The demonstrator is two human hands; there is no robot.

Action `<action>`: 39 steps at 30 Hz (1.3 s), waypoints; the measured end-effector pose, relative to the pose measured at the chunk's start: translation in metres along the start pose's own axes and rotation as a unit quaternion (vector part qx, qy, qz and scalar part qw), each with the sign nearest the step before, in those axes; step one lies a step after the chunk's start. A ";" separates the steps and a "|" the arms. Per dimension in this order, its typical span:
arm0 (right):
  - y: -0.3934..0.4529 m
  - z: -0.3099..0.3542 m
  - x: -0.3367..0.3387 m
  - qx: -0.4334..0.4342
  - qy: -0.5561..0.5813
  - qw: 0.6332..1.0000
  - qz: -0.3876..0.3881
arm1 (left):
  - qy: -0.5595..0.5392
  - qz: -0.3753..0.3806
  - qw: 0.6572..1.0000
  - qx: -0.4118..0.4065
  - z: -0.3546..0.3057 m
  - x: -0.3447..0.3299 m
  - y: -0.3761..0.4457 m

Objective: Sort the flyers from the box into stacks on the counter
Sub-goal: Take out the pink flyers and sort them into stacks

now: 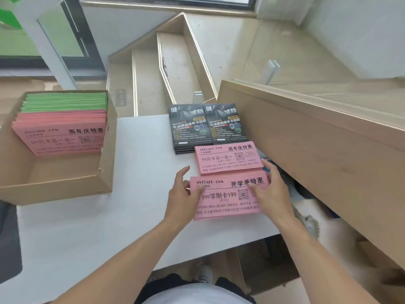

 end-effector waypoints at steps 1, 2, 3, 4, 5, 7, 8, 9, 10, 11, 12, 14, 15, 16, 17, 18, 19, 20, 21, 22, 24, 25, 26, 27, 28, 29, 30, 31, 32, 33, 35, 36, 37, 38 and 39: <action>0.008 -0.004 0.002 0.004 -0.022 1.000 0.005 | 0.007 -0.005 1.000 0.005 -0.003 -0.008 0.005; 0.015 -0.007 0.004 0.008 -0.039 0.999 0.011 | 0.018 -0.010 1.000 0.007 -0.005 -0.015 0.010; 0.023 -0.010 0.005 0.013 -0.053 0.998 0.017 | 0.031 -0.016 0.999 0.009 -0.007 -0.021 0.014; 0.030 -0.014 0.004 0.020 -0.069 0.997 0.024 | 0.044 -0.022 0.999 0.011 -0.008 -0.026 0.017; 0.036 -0.016 0.003 0.028 -0.090 0.995 0.033 | 0.055 -0.029 0.998 0.013 -0.008 -0.029 0.020; 0.045 -0.022 -0.002 0.046 -0.139 0.988 0.047 | 0.075 -0.049 0.996 0.021 -0.007 -0.032 0.024; 0.047 -0.024 -0.004 0.054 -0.161 0.984 0.052 | 0.085 -0.060 0.994 0.024 -0.006 -0.033 0.023; 0.047 -0.026 -0.005 0.063 -0.181 0.980 0.053 | 0.101 -0.069 0.992 0.023 -0.004 -0.034 0.020; 0.046 -0.027 -0.006 0.074 -0.199 0.976 0.052 | 0.117 -0.075 0.990 0.020 -0.003 -0.034 0.015; 0.045 -0.027 -0.006 0.088 -0.217 0.971 0.050 | 0.126 -0.075 0.989 0.022 0.001 -0.036 0.011; 0.042 -0.027 -0.005 0.102 -0.233 0.966 0.052 | 0.127 -0.069 0.989 0.026 0.006 -0.038 0.007; 0.035 -0.032 -0.004 0.110 -0.241 0.961 0.077 | 0.126 -0.042 0.991 0.032 0.016 -0.045 -0.001; 0.030 -0.036 -0.005 0.101 -0.232 0.962 0.105 | 0.122 -0.026 0.992 0.028 0.018 -0.050 -0.006; 0.025 -0.043 -0.007 0.082 -0.221 0.962 0.141 | 0.113 -0.010 0.993 0.019 0.018 -0.055 -0.009; 0.021 -0.052 -0.009 0.062 -0.215 0.959 0.173 | 0.103 0.000 0.995 0.007 0.016 -0.059 -0.012; 0.018 -0.061 -0.011 0.047 -0.221 0.955 0.192 | 0.098 0.003 0.995 0.001 0.012 -0.063 -0.015; 0.019 -0.070 -0.012 0.040 -0.229 0.953 0.196 | 0.098 0.004 0.995 -0.002 0.008 -0.066 -0.019; 0.020 -0.073 -0.012 0.036 -0.228 0.955 0.189 | 0.099 0.005 0.995 -0.005 0.005 -0.069 -0.021; 0.022 -0.073 -0.013 0.039 -0.220 0.958 0.177 | 0.099 0.008 0.995 -0.005 0.003 -0.072 -0.023; 0.024 -0.072 -0.014 0.046 -0.213 0.961 0.171 | 0.095 0.011 0.995 -0.007 0.001 -0.074 -0.025; 0.027 -0.068 -0.017 0.057 -0.209 0.961 0.171 | 0.094 0.014 0.995 -0.012 0.002 -0.077 -0.025; 0.029 -0.070 -0.018 0.059 -0.215 0.959 0.175 | 0.092 0.014 0.996 -0.009 0.002 -0.078 -0.025; 0.029 -0.071 -0.019 0.052 -0.225 0.955 0.188 | 0.090 0.011 0.996 -0.003 0.003 -0.079 -0.024; 0.029 -0.073 -0.021 0.043 -0.238 0.949 0.200 | 0.086 0.009 0.996 0.004 0.004 -0.079 -0.023; 0.028 -0.073 -0.022 0.035 -0.249 0.945 0.208 | 0.081 0.008 0.997 0.013 0.006 -0.080 -0.021; 0.028 -0.075 -0.024 0.031 -0.253 0.944 0.209 | 0.072 0.007 0.997 0.021 0.007 -0.081 -0.019; 0.028 -0.074 -0.024 0.029 -0.253 0.945 0.204 | 0.064 0.005 0.998 0.025 0.009 -0.081 -0.017; 0.028 -0.073 -0.024 0.029 -0.249 0.948 0.198 | 0.062 0.005 0.998 0.026 0.009 -0.080 -0.016; 0.028 -0.072 -0.024 0.030 -0.244 0.950 0.193 | 0.067 0.003 0.997 0.023 0.008 -0.080 -0.017; 0.028 -0.073 -0.024 0.033 -0.239 0.952 0.190 | 0.084 -0.002 0.996 0.015 0.008 -0.079 -0.018; 0.028 -0.073 -0.025 0.041 -0.234 0.953 0.187 | 0.155 -0.005 0.988 0.008 0.012 -0.081 -0.024; 0.027 -0.073 -0.025 0.045 -0.233 0.954 0.184 | 0.200 -0.013 0.980 0.002 0.016 -0.082 -0.029; 0.027 -0.073 -0.025 0.046 -0.233 0.954 0.184 | 0.231 -0.024 0.972 -0.013 0.018 -0.082 -0.032; 0.026 -0.072 -0.024 0.044 -0.236 0.953 0.186 | 0.242 -0.034 0.969 -0.026 0.020 -0.082 -0.035; 0.024 -0.072 -0.024 0.043 -0.240 0.951 0.188 | 0.240 -0.045 0.969 -0.038 0.020 -0.080 -0.036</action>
Point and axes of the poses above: each hand's wrist, its own y-axis towards the middle knuckle, its own x-axis out of the back of the hand, z = x × y, the point moved 7 cm from there along y, towards the middle knuckle, and after that the axes turned 11 degrees about x, right-handed, at the moved point
